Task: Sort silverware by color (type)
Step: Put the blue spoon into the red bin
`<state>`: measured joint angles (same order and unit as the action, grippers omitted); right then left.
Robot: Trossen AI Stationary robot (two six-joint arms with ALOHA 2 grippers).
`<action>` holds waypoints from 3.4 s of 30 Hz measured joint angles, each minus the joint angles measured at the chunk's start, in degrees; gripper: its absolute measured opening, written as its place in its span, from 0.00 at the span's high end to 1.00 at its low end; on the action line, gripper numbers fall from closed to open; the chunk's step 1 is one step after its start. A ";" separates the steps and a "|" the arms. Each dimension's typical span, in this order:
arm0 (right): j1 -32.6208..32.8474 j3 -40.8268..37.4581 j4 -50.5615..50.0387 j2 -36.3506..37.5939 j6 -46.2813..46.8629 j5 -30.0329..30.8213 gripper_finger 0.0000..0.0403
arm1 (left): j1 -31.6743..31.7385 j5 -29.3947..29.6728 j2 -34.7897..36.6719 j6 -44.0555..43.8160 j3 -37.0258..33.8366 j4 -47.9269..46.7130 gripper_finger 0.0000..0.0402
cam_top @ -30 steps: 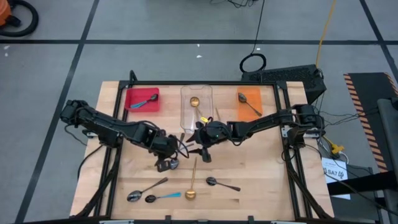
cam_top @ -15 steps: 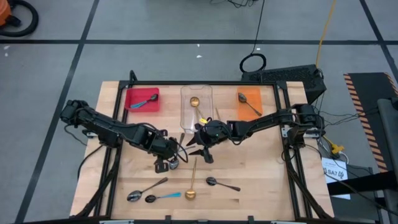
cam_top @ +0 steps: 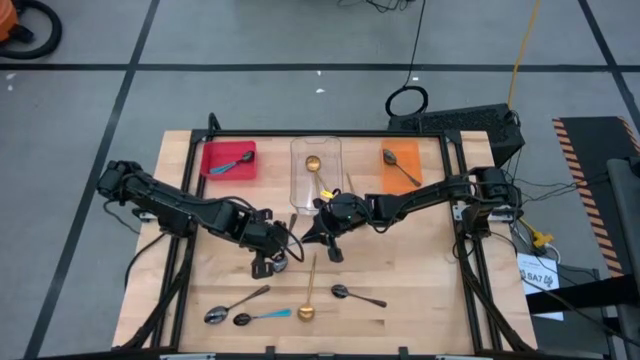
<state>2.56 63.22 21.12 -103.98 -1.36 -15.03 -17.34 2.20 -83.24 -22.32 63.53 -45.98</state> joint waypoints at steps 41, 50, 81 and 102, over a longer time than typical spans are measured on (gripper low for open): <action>-0.13 -29.40 13.21 29.74 -1.12 19.25 1.00 | 1.99 16.36 7.49 31.37 10.71 3.92 0.79; 0.19 -32.98 18.78 31.73 -4.53 25.85 1.00 | 2.05 15.96 11.09 30.66 3.51 11.38 0.79; 0.21 -27.84 68.66 10.23 -18.94 18.98 1.00 | 6.03 16.46 11.59 29.13 -25.87 83.33 0.79; 0.56 -25.66 68.78 6.62 -15.80 13.36 1.00 | 8.39 6.27 9.25 26.31 -25.92 93.93 0.78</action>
<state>3.11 37.56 89.91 -97.36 -17.16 -1.67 -8.95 8.47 -74.00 3.99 37.60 47.94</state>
